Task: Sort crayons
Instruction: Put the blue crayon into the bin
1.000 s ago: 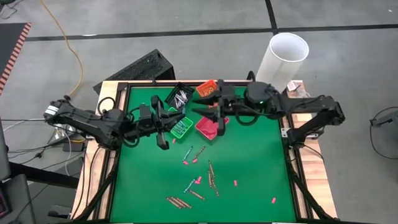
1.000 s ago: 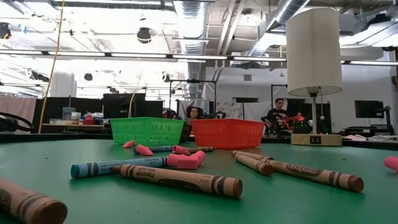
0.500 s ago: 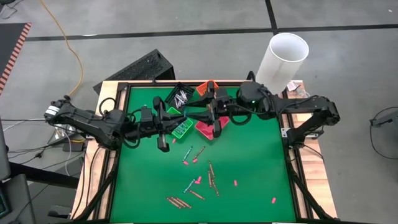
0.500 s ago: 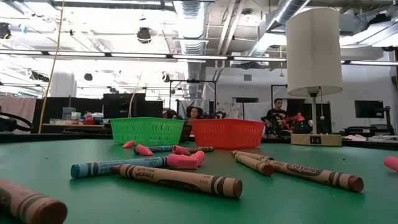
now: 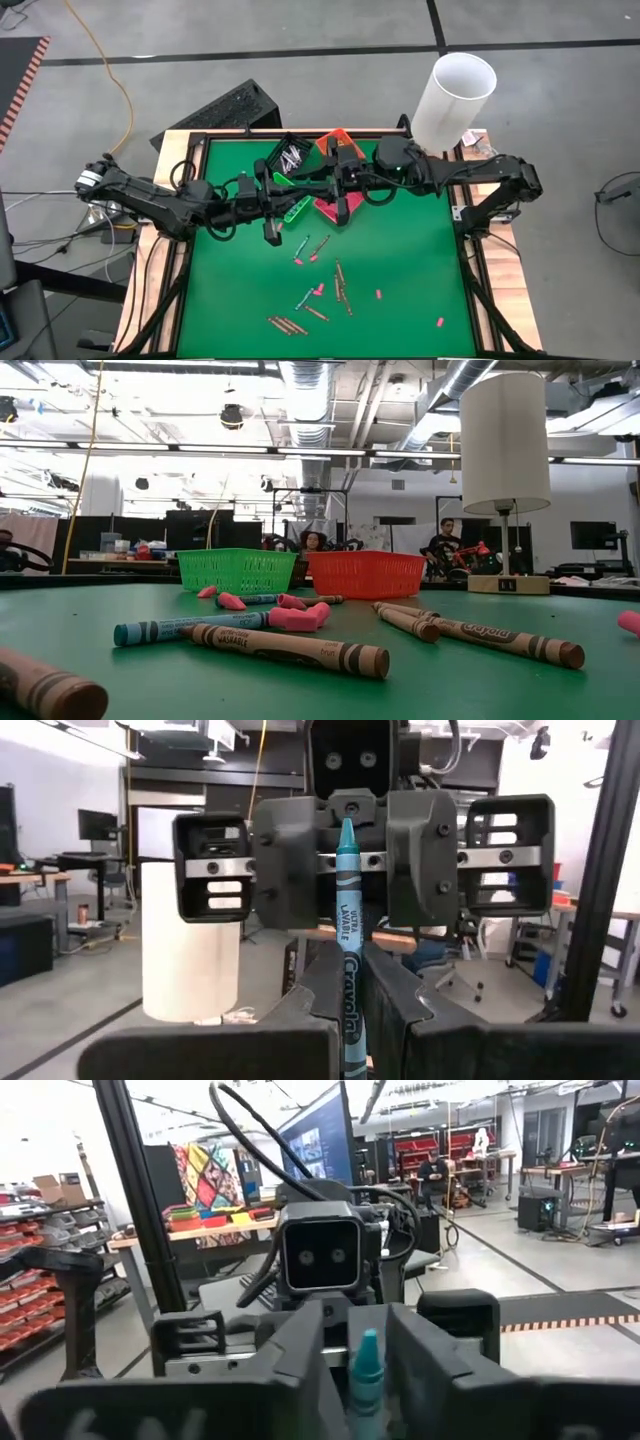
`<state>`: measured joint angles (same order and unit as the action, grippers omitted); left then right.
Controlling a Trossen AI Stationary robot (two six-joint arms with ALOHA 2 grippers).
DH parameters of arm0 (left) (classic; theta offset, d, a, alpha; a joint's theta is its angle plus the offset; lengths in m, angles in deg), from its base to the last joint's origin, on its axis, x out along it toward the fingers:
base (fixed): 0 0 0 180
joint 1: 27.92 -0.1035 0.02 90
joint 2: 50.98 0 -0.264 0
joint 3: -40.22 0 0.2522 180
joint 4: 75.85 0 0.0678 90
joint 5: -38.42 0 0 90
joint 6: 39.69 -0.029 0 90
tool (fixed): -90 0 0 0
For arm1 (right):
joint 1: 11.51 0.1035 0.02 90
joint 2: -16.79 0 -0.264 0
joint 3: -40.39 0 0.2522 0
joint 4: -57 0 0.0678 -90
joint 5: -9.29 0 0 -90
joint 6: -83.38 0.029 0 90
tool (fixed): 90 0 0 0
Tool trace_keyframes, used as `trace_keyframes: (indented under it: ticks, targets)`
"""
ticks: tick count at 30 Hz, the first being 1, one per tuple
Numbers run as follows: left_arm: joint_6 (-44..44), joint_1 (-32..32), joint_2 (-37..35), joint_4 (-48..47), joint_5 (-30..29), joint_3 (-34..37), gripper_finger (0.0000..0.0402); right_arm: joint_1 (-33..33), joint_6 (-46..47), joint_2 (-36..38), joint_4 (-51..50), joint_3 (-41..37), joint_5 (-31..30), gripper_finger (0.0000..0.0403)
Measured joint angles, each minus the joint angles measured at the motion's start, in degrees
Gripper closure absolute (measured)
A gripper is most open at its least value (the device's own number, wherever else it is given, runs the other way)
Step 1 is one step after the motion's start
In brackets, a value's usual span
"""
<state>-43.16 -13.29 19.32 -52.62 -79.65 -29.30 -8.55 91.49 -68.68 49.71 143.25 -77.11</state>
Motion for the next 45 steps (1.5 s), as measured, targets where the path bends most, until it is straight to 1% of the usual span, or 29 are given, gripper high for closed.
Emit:
trace_keyframes:
  ticks: [3,10,14,18,23,28,30,34,40,43,45]
  targets:
    - [-0.8,0.0,0.0,0.5,-0.9,0.0,0.0399,0.0,-0.3,0.2,-0.6,0.0,0.0,0.0323]
    - [-1.2,0.0,-0.1,1.2,-1.2,0.0,0.0399,0.0,-0.3,0.3,-1.3,0.0,-0.9,0.0389]
    - [-1.2,0.0,-0.1,1.2,-1.3,0.0,0.0397,0.0,-0.4,0.3,-1.4,0.0,-2.1,0.0396]
    - [-1.0,0.0,-0.1,1.1,-1.9,0.0,0.0379,0.0,-0.4,0.3,-1.5,0.0,-2.7,0.0398]
    - [0.6,0.0,-0.2,-2.3,-8.2,0.0,0.0341,-0.1,-0.5,0.3,-1.9,0.0,-5.5,0.0400]
    - [4.5,0.2,-0.2,-9.5,-12.2,0.0,0.0292,-0.9,-0.3,0.3,-1.9,0.0,-8.5,0.0401]
    - [6.9,0.2,-0.2,-14.1,-14.5,0.0,0.0274,-2.0,0.5,0.3,-1.9,0.0,-8.5,0.0401]
    - [13.7,0.1,-0.2,-24.1,-16.2,0.0,0.0250,-4.5,2.3,0.5,-3.5,0.0,-8.7,0.0402]
    - [23.0,0.2,-0.3,-37.1,-16.6,0.0,0.0237,-8.3,4.0,-0.1,-7.3,0.0,-8.5,0.0402]
    - [29.1,0.2,-1.1,-44.6,-16.5,0.0,0.0237,-10.2,5.7,-2.3,-7.8,0.2,-8.1,0.0402]
    - [32.1,0.5,-2.3,-49.7,-15.2,0.0,0.0237,-11.3,5.8,-4.6,-8.8,0.1,-7.3,0.0402]
